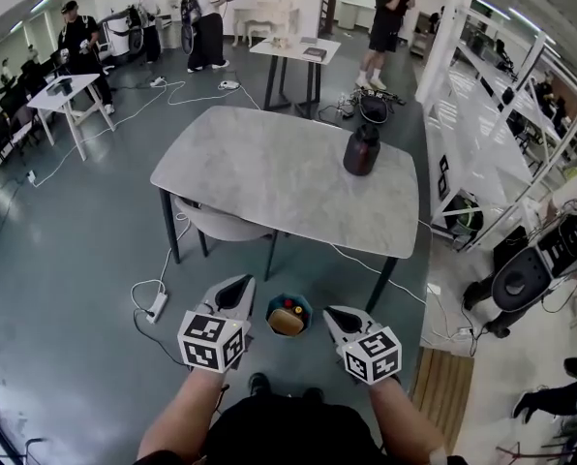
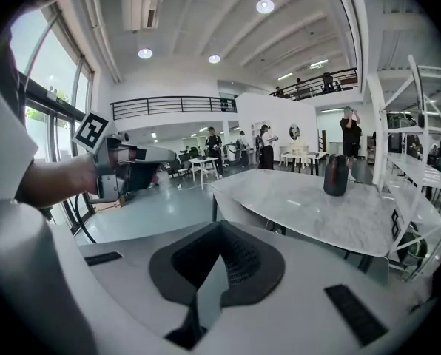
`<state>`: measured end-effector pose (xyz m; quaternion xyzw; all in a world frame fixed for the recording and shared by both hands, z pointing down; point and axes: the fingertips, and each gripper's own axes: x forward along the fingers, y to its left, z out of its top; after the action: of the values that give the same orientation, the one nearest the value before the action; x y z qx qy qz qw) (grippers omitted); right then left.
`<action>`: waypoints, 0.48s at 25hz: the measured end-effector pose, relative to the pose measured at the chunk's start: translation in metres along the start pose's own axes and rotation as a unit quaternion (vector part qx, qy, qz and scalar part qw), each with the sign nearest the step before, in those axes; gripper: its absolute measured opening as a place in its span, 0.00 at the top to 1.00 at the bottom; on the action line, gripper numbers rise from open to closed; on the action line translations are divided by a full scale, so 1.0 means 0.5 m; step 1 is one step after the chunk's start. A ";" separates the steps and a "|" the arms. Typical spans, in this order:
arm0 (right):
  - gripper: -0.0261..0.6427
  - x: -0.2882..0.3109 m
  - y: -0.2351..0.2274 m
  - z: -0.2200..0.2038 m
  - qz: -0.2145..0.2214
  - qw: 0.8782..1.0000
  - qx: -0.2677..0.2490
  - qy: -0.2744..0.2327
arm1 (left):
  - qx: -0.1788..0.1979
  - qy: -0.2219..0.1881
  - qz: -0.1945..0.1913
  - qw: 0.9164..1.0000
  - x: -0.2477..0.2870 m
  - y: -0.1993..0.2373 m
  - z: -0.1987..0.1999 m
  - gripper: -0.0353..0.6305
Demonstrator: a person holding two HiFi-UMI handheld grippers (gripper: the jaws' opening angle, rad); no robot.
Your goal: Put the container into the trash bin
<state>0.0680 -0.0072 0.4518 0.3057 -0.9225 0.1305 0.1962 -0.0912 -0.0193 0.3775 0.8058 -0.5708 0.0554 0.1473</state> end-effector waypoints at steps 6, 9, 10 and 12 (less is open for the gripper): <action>0.97 -0.103 -0.050 0.040 0.009 0.999 -0.011 -0.038 | 0.016 -0.020 0.024 0.999 -0.009 -0.072 0.022 0.94; 0.97 -0.145 -0.075 0.053 0.009 0.998 -0.012 -0.053 | 0.006 -0.025 0.032 0.999 -0.024 -0.094 0.026 0.94; 0.97 -0.158 -0.082 0.057 0.008 0.998 -0.011 -0.059 | 0.005 -0.025 0.033 0.999 -0.031 -0.101 0.027 0.94; 0.97 -0.181 -0.096 0.074 0.003 0.997 -0.009 -0.075 | 0.012 -0.028 0.034 0.999 -0.042 -0.109 0.035 0.94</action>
<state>0.1539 -0.0115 0.3849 0.3098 -0.9368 0.0993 0.1291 -0.0489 0.0109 0.3463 0.7889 -0.6010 0.0449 0.1201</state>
